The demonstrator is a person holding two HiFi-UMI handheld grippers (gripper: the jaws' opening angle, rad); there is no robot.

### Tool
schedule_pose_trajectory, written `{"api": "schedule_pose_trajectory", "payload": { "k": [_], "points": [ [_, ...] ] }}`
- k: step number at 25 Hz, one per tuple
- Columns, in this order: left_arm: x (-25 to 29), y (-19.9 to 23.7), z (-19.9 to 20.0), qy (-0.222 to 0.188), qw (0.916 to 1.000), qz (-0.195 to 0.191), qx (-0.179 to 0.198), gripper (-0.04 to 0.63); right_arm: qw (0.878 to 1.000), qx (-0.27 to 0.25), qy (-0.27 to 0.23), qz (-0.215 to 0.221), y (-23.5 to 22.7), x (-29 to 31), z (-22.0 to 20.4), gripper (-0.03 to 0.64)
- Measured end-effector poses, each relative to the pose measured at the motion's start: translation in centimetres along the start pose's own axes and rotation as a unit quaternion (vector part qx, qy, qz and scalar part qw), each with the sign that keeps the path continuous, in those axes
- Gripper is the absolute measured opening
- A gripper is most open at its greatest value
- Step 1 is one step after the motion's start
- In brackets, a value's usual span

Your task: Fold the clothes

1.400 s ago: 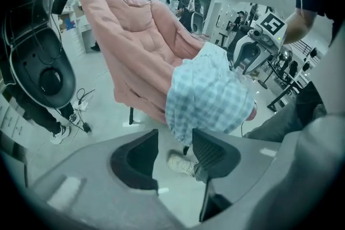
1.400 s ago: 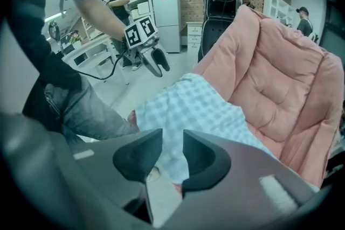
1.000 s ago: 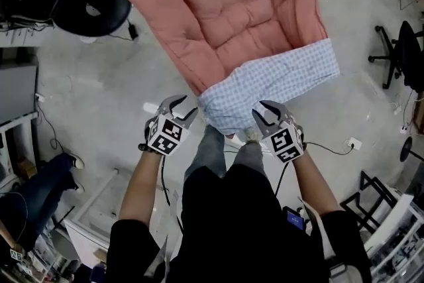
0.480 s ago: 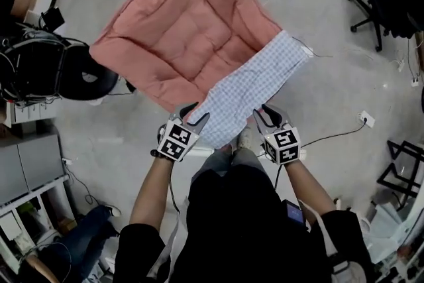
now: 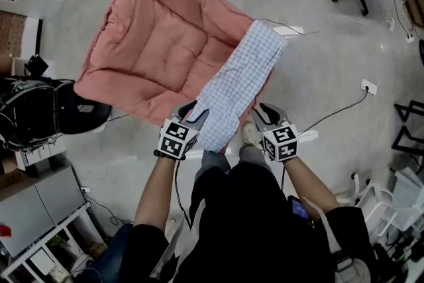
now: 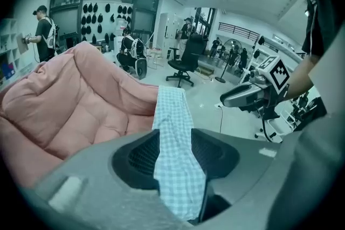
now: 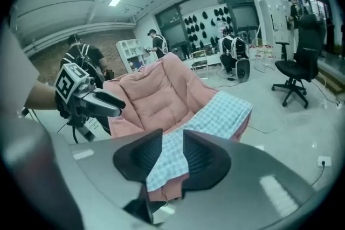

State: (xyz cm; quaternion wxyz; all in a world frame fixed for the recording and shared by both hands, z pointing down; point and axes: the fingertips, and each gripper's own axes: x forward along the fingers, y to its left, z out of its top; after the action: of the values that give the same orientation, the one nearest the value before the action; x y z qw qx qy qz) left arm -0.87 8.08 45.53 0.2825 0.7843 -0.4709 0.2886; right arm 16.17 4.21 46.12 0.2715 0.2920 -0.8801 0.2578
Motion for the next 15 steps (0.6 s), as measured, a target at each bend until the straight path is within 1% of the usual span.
{"api": "schedule_pose_trajectory", "payload": {
  "k": [3, 6, 11, 15],
  "points": [
    [1.2, 1.8, -0.6, 0.004, 0.9997, -0.025, -0.003, 0.193, 0.999, 0.034, -0.006, -0.035, -0.2, 1.5, -0.8, 0.126],
    [2.5, 3.2, -0.7, 0.012, 0.9984, -0.055, 0.004, 0.193, 0.994, 0.078, -0.014, -0.069, -0.4, 2.9, -1.4, 0.127],
    [3.8, 4.7, -1.4, 0.03, 0.9942, -0.102, 0.018, 0.193, 0.981, 0.15, -0.041, -0.117, -0.3, 4.3, -2.1, 0.135],
    [5.1, 5.4, -2.5, 0.04, 0.9907, -0.129, 0.016, 0.192, 0.973, 0.176, -0.052, -0.139, 0.0, 5.1, -3.0, 0.139]
  ]
}}
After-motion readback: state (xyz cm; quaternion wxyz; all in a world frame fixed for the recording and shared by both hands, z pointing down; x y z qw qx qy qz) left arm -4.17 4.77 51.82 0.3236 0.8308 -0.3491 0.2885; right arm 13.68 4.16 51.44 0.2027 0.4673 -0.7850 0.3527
